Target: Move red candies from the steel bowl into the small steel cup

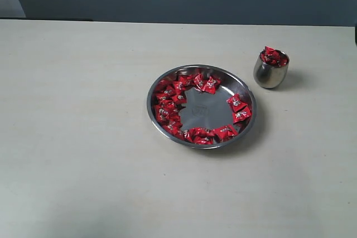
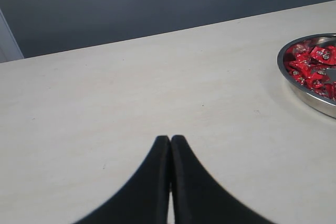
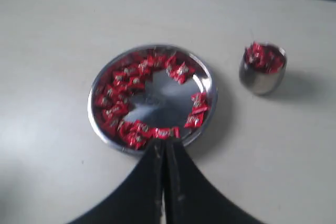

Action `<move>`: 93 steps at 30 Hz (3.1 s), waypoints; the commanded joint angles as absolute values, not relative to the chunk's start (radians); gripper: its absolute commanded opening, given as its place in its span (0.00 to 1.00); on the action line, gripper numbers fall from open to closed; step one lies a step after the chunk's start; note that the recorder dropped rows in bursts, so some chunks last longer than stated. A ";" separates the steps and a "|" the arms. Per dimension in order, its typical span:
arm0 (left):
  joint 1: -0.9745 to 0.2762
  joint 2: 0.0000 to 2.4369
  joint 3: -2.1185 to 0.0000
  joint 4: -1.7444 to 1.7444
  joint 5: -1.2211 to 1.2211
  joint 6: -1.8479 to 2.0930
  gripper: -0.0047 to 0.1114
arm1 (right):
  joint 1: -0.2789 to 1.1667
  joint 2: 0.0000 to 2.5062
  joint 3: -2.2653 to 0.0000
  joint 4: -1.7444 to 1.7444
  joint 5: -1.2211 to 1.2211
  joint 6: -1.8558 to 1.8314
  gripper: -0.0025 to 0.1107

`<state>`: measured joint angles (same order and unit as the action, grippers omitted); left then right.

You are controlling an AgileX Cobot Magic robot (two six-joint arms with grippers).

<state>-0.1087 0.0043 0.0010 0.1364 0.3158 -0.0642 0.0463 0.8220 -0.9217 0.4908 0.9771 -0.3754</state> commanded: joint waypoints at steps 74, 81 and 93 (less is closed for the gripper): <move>-0.112 0.000 0.000 0.135 0.310 -0.068 0.04 | -0.161 0.000 0.000 0.058 0.367 0.020 0.02; -0.112 0.000 0.000 0.135 0.310 -0.068 0.04 | -0.161 0.000 0.000 0.058 0.367 0.020 0.02; -0.112 0.000 0.000 0.135 0.310 -0.068 0.04 | -0.161 0.000 0.000 0.056 0.370 0.020 0.02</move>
